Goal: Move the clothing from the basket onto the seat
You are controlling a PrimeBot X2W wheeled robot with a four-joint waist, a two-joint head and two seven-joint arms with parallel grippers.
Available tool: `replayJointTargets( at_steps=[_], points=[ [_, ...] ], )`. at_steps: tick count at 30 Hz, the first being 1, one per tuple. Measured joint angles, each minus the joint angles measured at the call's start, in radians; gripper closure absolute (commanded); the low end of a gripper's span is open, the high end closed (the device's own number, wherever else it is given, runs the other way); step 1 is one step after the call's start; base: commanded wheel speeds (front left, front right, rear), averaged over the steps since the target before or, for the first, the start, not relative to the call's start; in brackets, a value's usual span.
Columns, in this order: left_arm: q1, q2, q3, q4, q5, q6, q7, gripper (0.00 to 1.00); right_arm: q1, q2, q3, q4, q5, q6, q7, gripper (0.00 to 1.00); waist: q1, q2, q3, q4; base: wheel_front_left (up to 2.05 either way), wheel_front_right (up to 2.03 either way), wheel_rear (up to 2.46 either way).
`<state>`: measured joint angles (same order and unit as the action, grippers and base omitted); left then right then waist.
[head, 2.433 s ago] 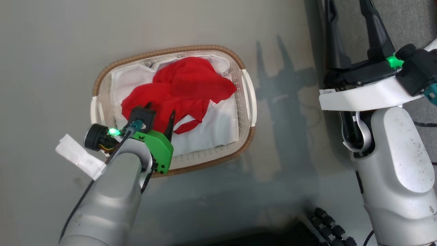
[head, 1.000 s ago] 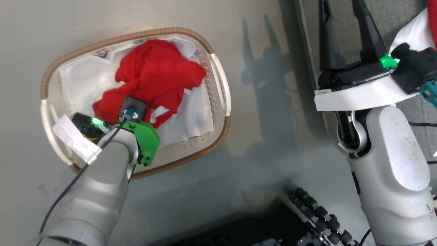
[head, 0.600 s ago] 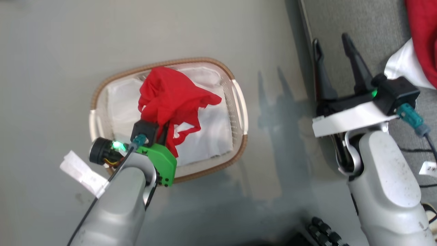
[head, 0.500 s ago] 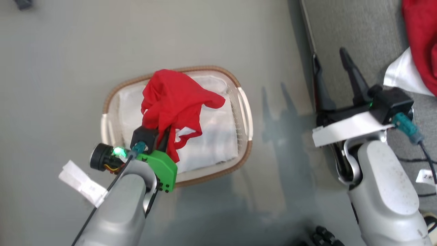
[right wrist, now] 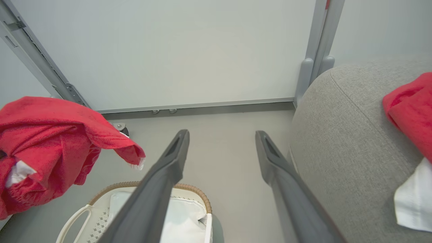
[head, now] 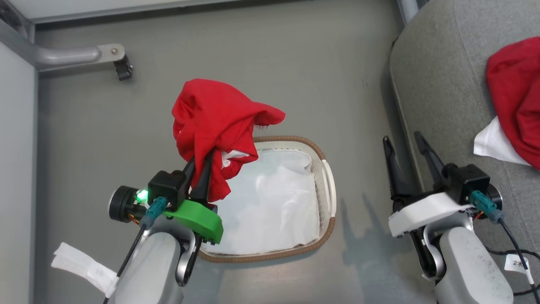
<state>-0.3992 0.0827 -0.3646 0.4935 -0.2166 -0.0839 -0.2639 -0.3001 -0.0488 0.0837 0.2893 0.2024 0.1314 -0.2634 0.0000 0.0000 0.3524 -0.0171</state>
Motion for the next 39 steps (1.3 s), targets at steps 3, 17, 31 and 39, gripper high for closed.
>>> replayJointTargets(
  at_steps=[3,17,31,39],
  points=[
    [0.021,-0.002,0.018,-0.08,0.015,-0.006,0.0,1.0,0.03,0.0,0.008,0.012,0.001,0.0,0.0,0.0,0.0,0.0,-0.048,0.016,0.0,0.0,0.0],
    [0.054,-0.017,0.043,-0.318,0.039,-0.029,0.0,1.0,0.09,-0.001,0.059,0.037,0.004,0.0,0.0,0.0,0.0,0.0,-0.179,0.063,0.0,0.0,0.0],
    [0.083,-0.029,0.007,-0.298,0.03,-0.036,0.0,1.0,-0.083,-0.018,0.376,-0.027,0.001,0.0,0.0,0.0,0.0,0.0,-0.186,0.086,0.0,0.0,0.0],
    [0.084,-0.031,-0.025,-0.287,0.016,-0.039,0.0,1.0,-0.216,-0.017,0.556,0.04,0.075,0.0,0.0,0.0,0.0,0.0,-0.183,0.098,0.0,0.0,0.0]
  ],
)
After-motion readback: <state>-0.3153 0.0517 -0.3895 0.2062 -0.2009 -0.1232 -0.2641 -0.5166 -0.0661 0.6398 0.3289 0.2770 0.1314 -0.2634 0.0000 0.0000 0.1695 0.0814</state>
